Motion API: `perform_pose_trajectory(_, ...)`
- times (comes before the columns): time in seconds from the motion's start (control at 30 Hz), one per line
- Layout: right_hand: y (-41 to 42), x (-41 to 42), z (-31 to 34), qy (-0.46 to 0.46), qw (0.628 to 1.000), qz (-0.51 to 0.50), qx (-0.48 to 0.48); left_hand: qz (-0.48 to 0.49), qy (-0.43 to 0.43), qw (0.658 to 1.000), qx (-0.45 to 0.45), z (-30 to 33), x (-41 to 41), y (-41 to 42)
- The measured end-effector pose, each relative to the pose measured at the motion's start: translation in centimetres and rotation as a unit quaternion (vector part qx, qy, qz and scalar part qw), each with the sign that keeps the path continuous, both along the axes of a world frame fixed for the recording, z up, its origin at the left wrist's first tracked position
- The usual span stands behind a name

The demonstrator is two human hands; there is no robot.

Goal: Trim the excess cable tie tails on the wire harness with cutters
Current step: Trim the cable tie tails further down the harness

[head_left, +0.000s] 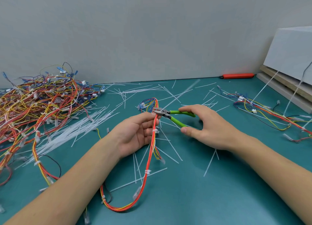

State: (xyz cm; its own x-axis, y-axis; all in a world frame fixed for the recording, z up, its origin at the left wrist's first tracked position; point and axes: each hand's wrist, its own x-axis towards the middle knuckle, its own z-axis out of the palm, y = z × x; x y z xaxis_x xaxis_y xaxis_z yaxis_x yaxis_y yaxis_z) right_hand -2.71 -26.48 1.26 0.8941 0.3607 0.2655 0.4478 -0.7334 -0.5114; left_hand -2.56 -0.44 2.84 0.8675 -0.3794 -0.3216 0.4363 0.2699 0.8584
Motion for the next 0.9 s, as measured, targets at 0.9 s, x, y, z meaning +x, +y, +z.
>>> perform_pose_trajectory(0.9,0.57,-0.26,0.13,0.012,1.0,0.016,0.019,0.009,0.011,1.0,-0.012,0.19,0.0,0.13)
